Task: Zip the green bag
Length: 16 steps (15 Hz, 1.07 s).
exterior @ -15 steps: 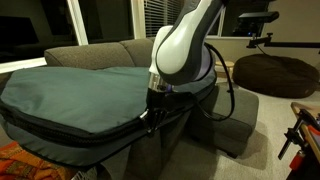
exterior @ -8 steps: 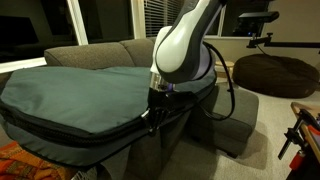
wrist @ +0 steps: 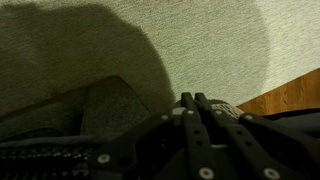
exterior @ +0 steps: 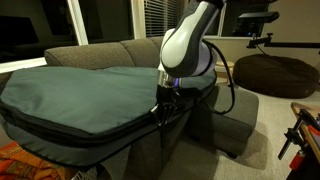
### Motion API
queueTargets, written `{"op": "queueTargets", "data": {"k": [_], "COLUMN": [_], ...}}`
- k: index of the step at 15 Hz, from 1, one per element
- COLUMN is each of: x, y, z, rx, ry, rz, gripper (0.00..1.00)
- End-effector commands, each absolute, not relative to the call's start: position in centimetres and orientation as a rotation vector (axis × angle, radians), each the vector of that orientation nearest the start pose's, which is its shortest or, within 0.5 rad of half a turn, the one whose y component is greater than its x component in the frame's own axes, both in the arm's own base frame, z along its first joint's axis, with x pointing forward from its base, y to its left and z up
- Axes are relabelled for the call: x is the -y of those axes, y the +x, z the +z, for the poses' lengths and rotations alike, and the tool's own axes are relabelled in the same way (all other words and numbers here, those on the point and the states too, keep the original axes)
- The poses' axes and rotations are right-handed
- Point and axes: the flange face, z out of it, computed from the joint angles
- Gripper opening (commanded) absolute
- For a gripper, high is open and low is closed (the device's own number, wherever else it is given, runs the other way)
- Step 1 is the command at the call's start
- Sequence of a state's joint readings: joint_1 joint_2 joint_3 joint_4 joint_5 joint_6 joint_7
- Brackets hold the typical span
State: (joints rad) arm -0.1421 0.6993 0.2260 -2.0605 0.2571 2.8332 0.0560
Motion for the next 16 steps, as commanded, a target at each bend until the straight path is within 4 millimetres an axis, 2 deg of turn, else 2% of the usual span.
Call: {"op": "queueTargets", "data": {"k": [1, 6, 9, 13, 16], "x": [0.9, 3.0, 3.4, 5.2, 5.8], "y": [57.4, 57.2, 57.1, 56.8, 56.6], "z": [10.8, 10.4, 10.3, 9.8, 9.6], "rx": [-0.451, -0.484, -0.5, -0.535, -0.55], "ry": [-2.892, -2.893, -2.885, -2.879, -2.869], "rz": [-0.053, -0.027, -0.022, 0.0, 0.01], "gripper": [0.05, 0.05, 0.05, 0.05, 0.05]}}
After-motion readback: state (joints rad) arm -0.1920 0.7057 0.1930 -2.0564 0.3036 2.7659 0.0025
